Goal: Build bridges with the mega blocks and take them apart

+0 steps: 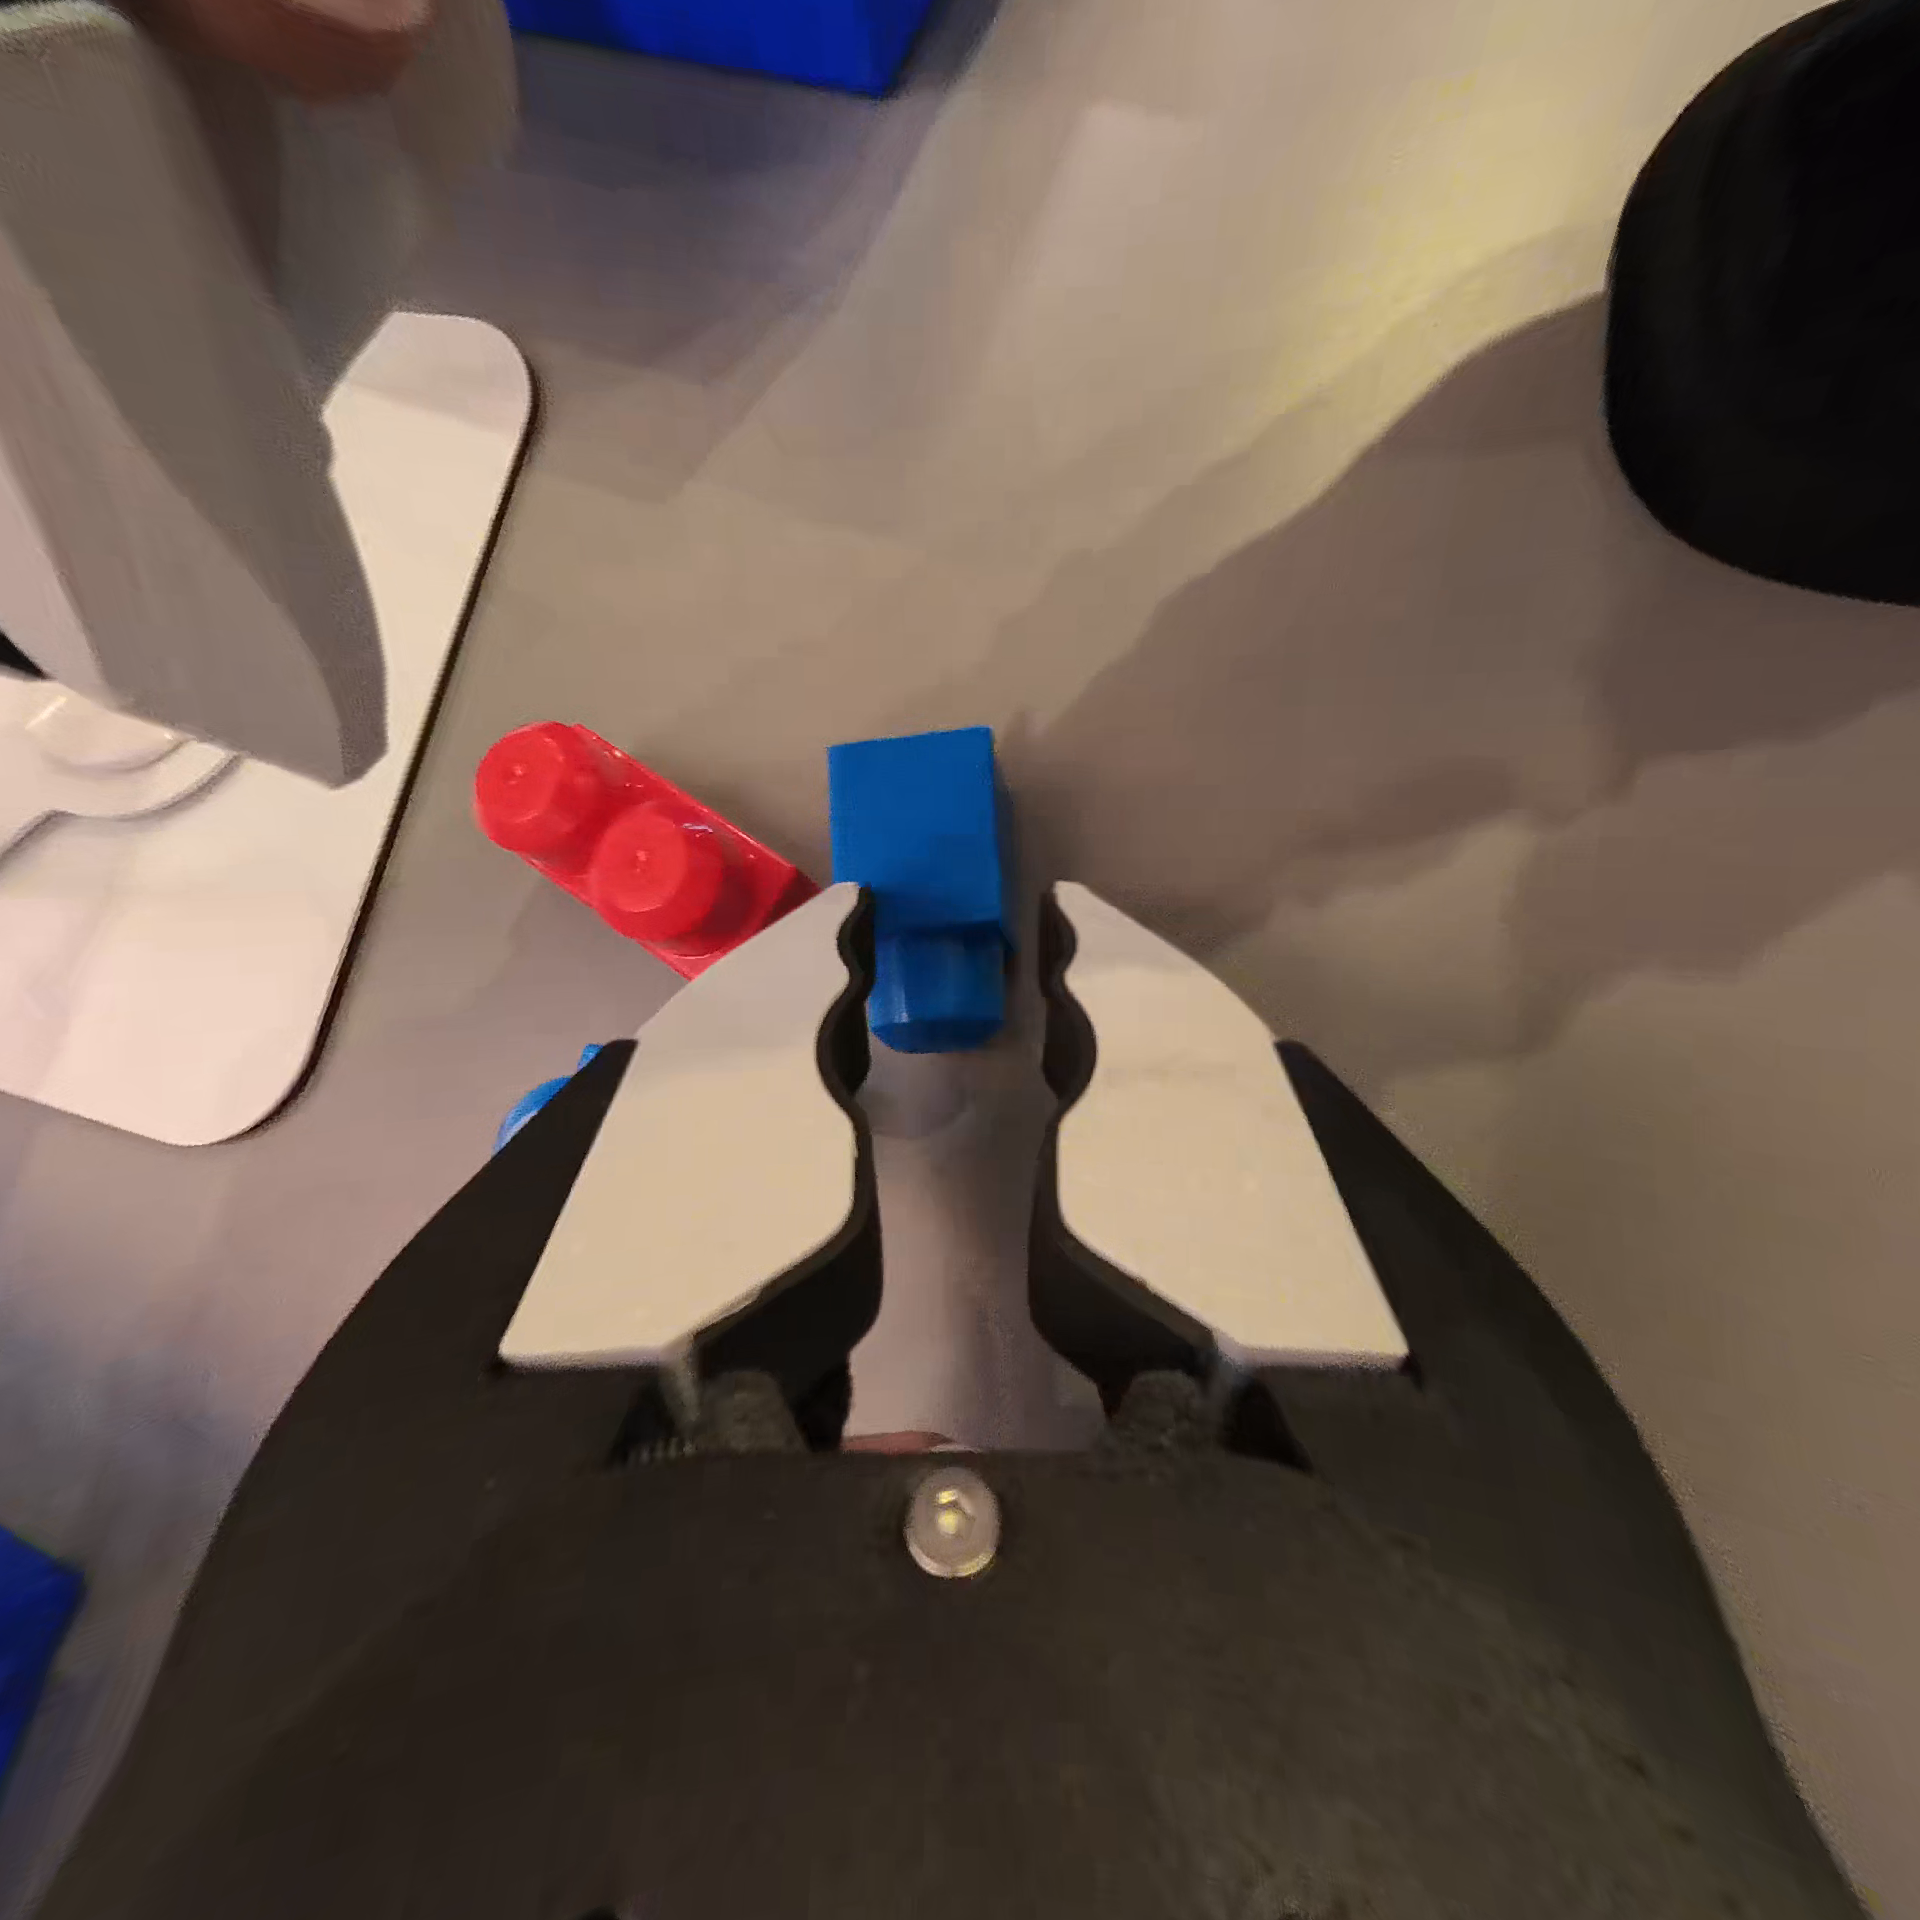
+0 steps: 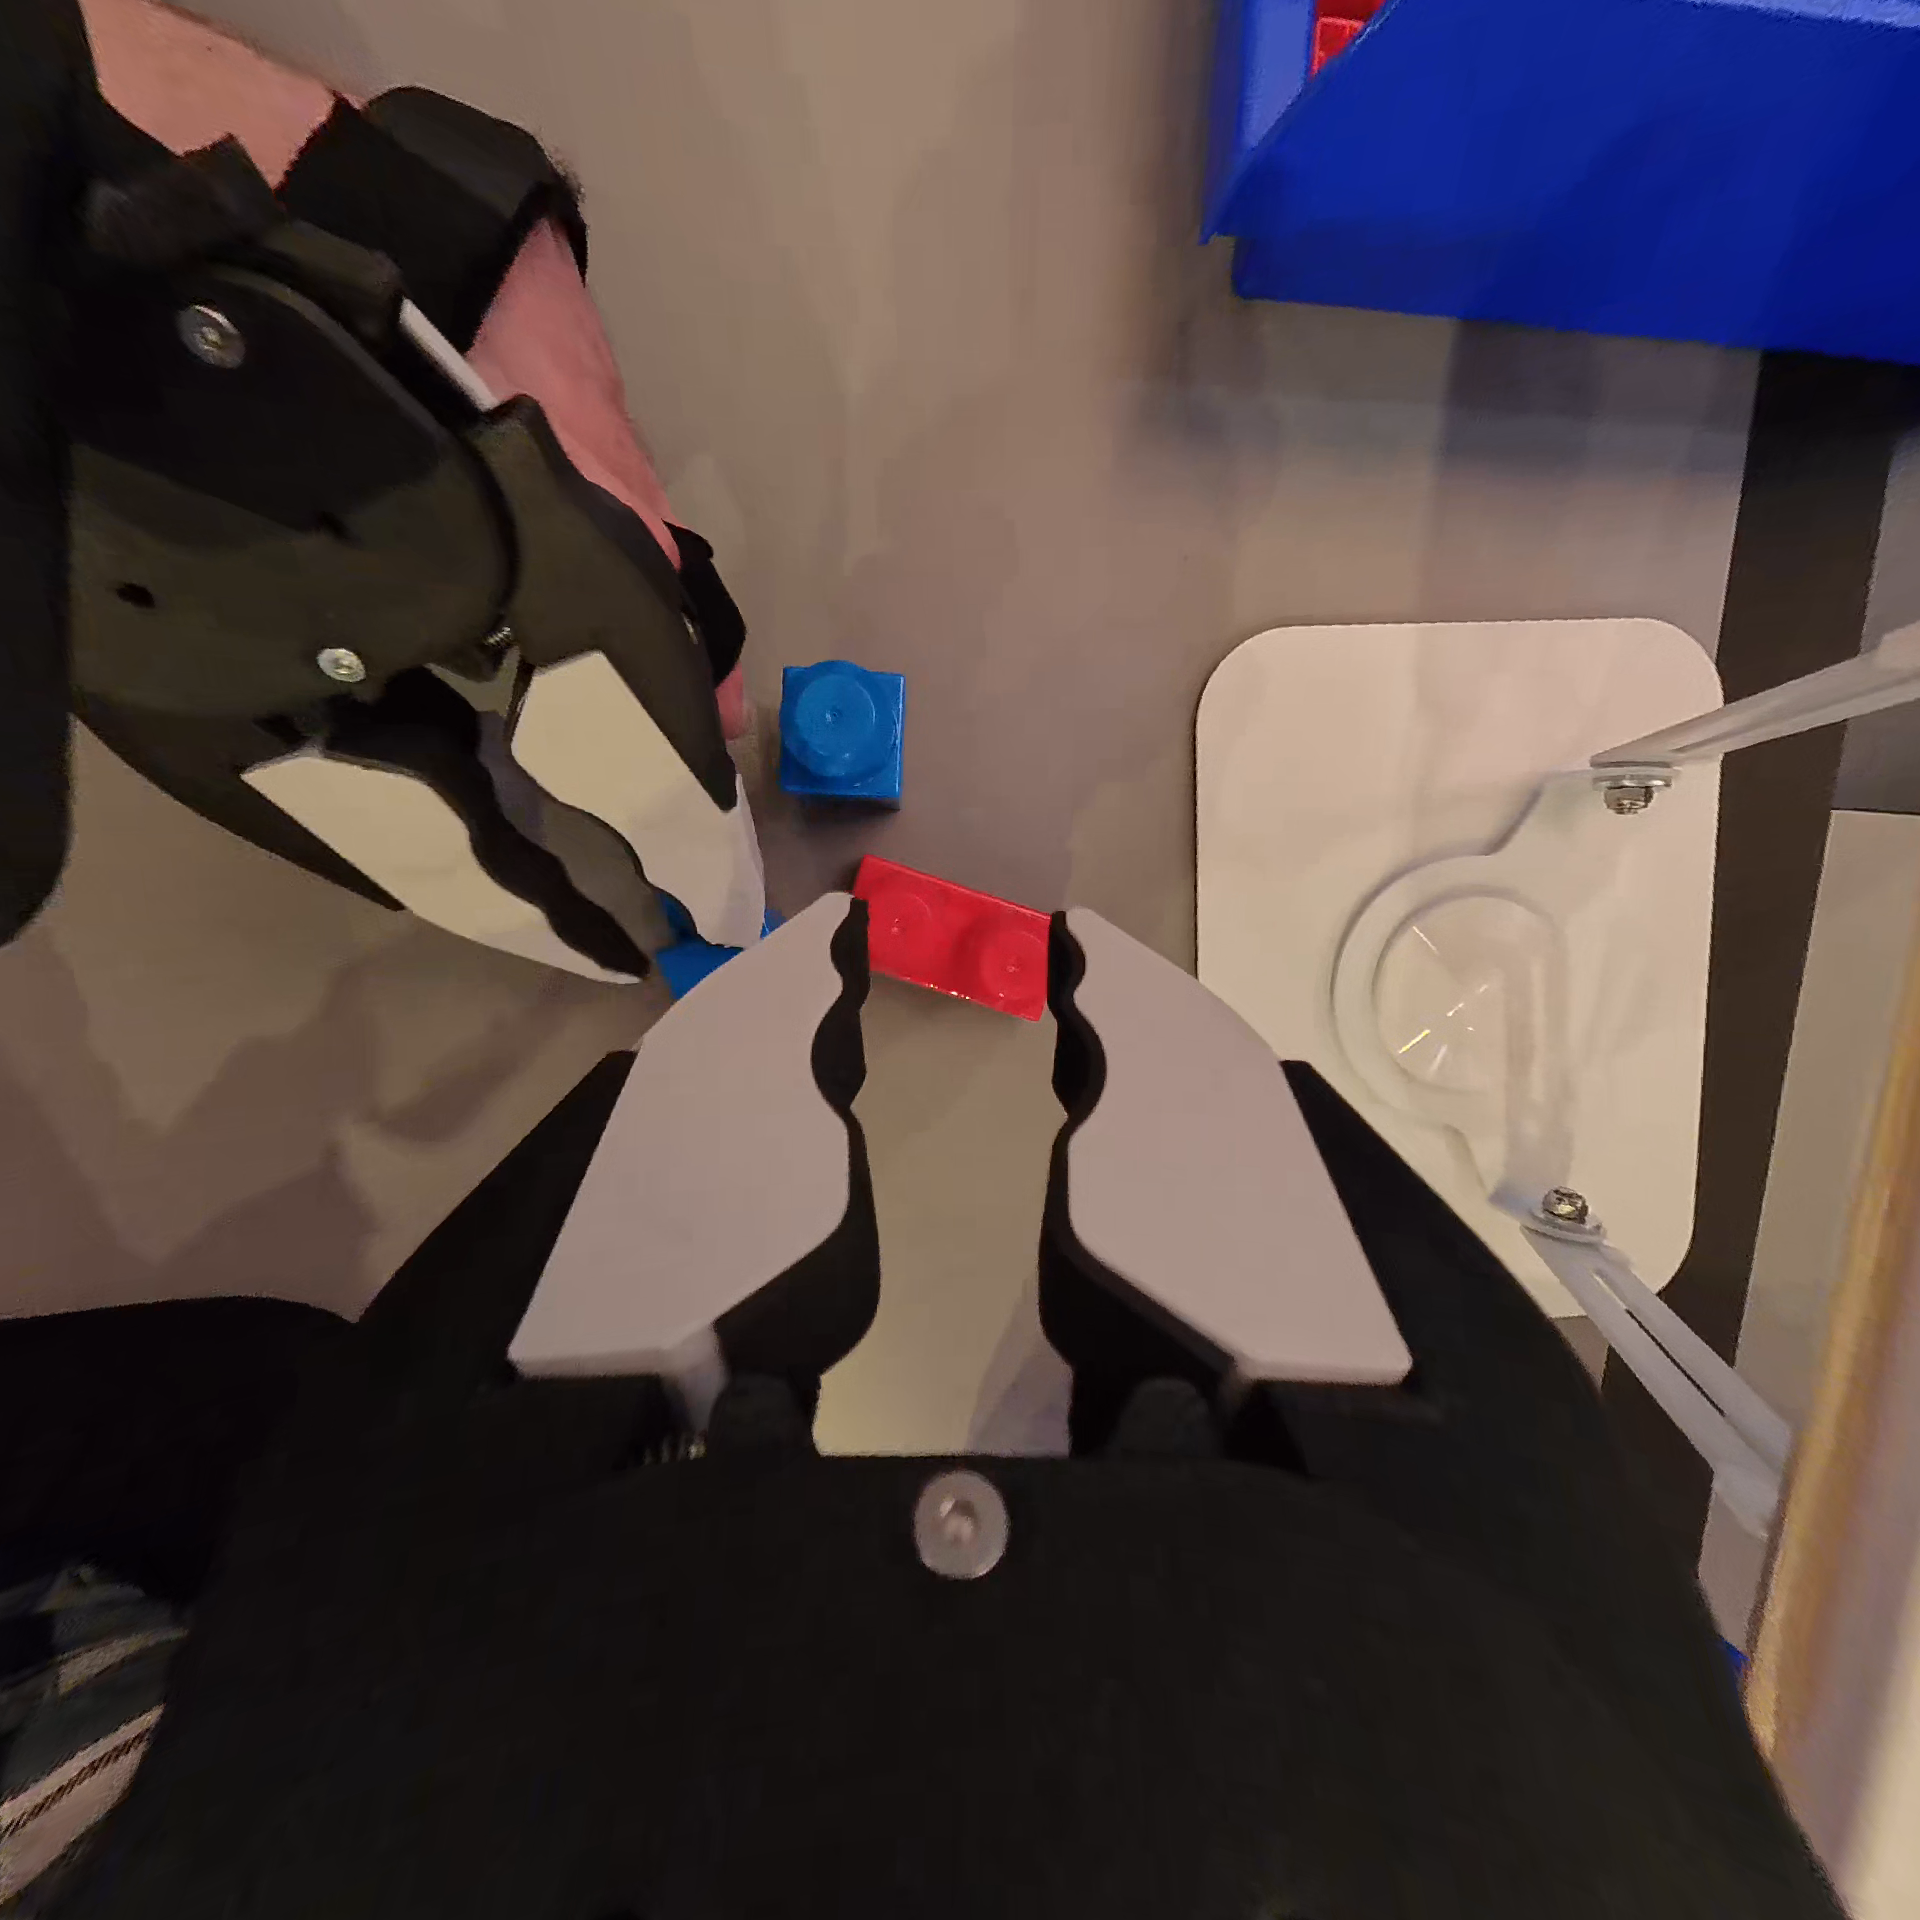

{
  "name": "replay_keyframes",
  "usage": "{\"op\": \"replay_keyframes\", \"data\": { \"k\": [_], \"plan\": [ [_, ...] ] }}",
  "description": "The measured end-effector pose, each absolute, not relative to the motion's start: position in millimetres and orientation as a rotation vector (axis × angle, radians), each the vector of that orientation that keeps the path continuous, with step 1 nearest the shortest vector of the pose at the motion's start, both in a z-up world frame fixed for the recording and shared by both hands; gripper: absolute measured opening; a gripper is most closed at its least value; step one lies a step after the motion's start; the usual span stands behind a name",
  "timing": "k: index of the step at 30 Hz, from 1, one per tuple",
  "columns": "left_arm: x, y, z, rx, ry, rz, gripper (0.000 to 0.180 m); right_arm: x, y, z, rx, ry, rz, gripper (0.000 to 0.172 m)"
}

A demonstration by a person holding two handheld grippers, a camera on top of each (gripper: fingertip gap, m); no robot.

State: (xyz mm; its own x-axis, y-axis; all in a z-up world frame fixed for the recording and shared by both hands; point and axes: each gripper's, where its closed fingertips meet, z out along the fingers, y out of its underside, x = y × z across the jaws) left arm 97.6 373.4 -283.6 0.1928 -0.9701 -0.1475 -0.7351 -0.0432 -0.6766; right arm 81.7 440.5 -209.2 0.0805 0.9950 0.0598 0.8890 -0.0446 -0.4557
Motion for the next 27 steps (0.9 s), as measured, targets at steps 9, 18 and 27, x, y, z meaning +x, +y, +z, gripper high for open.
{"op": "replay_keyframes", "data": {
  "k": [9, 18, 27],
  "plan": [
    [90, 380, -281, -1.828, 1.58, -0.38, 0.049, 86, 439, -200, -1.967, -1.856, 0.383, 0.031],
    [92, 381, -307, -1.868, 1.649, -0.336, 0.028, 87, 434, -198, -1.94, -1.883, 0.399, 0.03],
    [58, 390, -225, -1.869, 1.697, -0.407, 0.028, 88, 395, -183, -1.758, -2.062, 0.47, 0.048]
  ]
}}
